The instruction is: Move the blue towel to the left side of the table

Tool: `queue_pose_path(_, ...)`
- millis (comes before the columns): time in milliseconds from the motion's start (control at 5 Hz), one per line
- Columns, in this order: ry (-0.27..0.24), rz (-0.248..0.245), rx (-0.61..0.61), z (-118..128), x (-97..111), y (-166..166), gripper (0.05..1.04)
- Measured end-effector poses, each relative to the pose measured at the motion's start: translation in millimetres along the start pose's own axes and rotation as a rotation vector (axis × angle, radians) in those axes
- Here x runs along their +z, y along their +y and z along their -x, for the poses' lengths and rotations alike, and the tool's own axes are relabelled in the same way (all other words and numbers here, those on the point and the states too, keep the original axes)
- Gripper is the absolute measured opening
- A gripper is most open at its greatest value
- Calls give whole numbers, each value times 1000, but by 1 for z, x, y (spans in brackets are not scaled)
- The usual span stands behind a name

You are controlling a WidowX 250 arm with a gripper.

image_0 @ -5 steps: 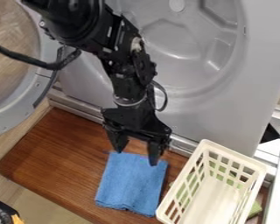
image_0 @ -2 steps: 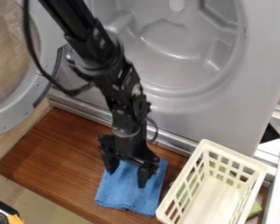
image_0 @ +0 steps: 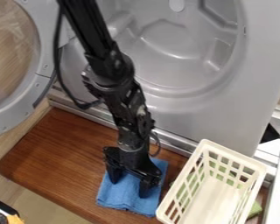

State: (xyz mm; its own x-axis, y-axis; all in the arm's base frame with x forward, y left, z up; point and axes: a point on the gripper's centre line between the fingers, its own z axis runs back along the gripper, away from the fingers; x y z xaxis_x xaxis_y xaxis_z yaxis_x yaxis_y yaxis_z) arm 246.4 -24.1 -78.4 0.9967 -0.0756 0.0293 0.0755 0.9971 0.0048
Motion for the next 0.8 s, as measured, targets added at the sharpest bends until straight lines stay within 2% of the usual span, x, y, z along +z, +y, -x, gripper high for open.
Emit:
queue_pose_path(200,-20,-19,15,-1,-1,3,1000)
queue_pose_path(400,-8,-52,49,3,-1,17,1001)
queue_pose_path(800,1,-76,189,6,1,71,1001)
